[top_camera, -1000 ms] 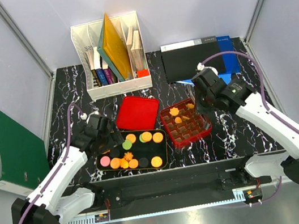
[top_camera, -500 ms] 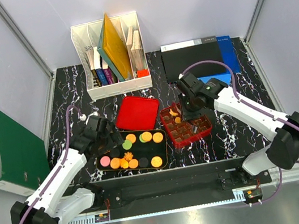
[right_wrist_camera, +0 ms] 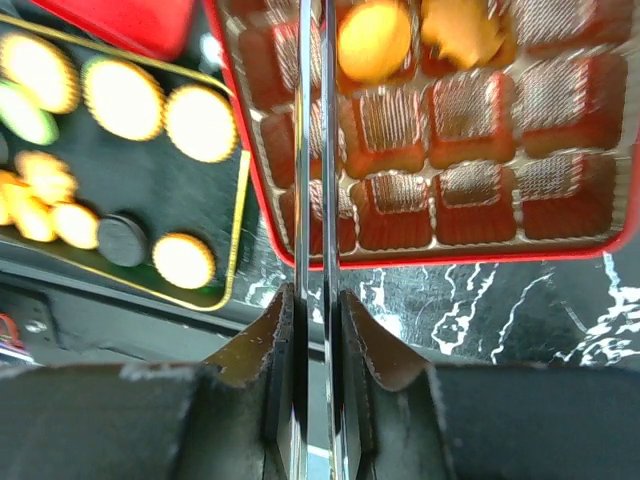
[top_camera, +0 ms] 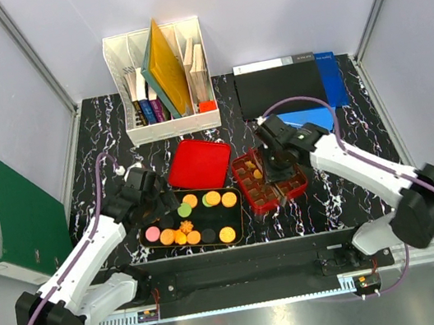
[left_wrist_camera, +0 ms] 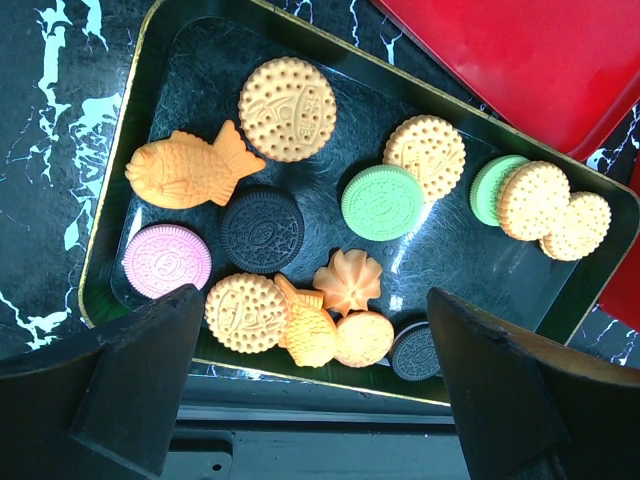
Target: Pack the cookies
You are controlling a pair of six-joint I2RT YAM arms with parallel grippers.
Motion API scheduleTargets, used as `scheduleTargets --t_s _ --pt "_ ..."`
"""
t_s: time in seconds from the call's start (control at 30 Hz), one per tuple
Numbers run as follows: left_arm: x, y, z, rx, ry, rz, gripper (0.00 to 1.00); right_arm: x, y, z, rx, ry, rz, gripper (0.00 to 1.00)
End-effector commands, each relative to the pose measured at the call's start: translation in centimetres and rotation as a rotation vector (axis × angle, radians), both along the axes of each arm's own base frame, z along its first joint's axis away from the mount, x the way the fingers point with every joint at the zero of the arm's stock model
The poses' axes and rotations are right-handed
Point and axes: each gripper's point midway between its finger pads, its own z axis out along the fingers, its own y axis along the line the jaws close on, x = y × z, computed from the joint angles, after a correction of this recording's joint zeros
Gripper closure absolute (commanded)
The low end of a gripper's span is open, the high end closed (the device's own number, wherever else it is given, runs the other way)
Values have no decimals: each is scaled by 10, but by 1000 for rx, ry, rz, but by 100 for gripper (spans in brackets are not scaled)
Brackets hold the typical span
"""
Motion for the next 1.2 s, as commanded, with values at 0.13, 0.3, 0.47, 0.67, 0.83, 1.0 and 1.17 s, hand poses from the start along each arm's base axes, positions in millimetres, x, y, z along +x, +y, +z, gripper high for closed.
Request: scheduleTargets --t_s 0.13,0.3,0.47,0.67,0.83,1.0,1.17 --pt "9 -8 8 -30 -22 -3 3 11 13 115 208 -301 44 91" --pt "14 -3 17 -7 -48 12 3 -36 54 114 225 -189 352 88" --pt "25 3 33 17 -77 45 2 -80 78 74 59 -63 553 83" --pt "29 20 43 23 -68 112 1 -106 105 56 17 -54 658 71" --pt "27 32 41 34 -66 138 2 -106 122 52 31 -71 683 61" --pt "22 40 38 39 -59 159 1 -96 142 43 21 -84 702 56" --pt "14 44 33 18 -42 176 1 -81 162 35 -8 -132 712 53"
